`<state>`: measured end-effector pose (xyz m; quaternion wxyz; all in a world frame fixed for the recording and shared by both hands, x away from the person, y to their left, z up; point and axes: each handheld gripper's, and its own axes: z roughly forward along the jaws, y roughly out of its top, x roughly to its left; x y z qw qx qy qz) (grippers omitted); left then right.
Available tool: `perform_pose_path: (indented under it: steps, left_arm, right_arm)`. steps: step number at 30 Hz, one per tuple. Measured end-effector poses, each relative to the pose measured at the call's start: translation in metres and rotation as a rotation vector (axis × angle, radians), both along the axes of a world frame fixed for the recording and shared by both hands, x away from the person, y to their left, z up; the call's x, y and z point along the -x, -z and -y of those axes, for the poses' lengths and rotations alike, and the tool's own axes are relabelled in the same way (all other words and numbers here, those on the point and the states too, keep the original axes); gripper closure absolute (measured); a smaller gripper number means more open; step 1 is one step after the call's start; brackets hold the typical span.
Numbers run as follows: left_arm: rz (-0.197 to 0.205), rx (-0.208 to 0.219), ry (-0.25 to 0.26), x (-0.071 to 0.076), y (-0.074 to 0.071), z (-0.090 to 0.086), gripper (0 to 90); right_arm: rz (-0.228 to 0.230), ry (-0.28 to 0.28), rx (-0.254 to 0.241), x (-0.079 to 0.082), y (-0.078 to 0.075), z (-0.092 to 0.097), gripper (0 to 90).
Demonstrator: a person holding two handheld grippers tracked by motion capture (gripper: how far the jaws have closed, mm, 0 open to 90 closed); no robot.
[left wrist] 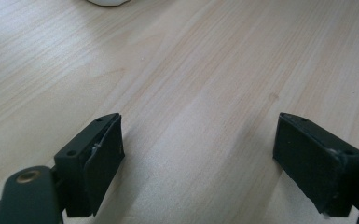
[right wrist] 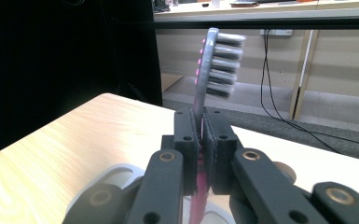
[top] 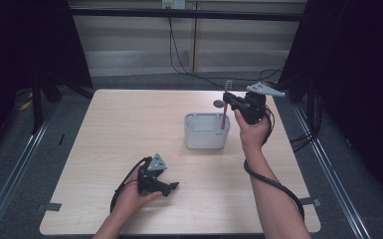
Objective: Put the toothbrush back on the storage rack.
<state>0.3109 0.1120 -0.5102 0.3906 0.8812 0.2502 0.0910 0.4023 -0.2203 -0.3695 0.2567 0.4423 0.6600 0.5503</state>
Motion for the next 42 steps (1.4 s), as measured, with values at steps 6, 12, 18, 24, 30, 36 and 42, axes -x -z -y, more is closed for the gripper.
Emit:
perform_pose_path:
  steps: [6, 12, 18, 24, 30, 36, 42]
  left_arm:
    - [-0.001, -0.001, -0.001, 0.0, 0.0, 0.0, 15.7]
    - [0.001, -0.011, 0.007, 0.0, 0.0, 0.0, 15.7]
    - [0.001, -0.01, 0.006, 0.0, 0.0, 0.0, 15.7]
    - [0.002, -0.012, 0.008, 0.0, 0.0, -0.001, 15.7]
    - [0.002, -0.012, 0.008, 0.0, 0.0, -0.001, 15.7]
    - [0.001, -0.009, 0.006, 0.0, 0.0, 0.0, 15.7]
    - [0.001, -0.011, 0.007, 0.0, 0.0, -0.001, 15.7]
  right_arm:
    - [-0.011, -0.003, -0.005, 0.002, 0.008, 0.0, 84.7]
    - [-0.017, -0.005, 0.001, 0.004, 0.013, -0.001, 84.6]
    - [-0.027, -0.008, 0.002, 0.007, 0.019, -0.002, 84.6]
    - [-0.032, -0.013, 0.008, 0.008, 0.024, -0.002, 84.6]
    - [-0.038, -0.012, 0.013, 0.01, 0.027, -0.001, 84.6]
    - [-0.048, -0.01, 0.012, 0.012, 0.03, 0.0, 84.6]
    - [-0.049, -0.017, 0.013, 0.013, 0.031, 0.0, 84.6]
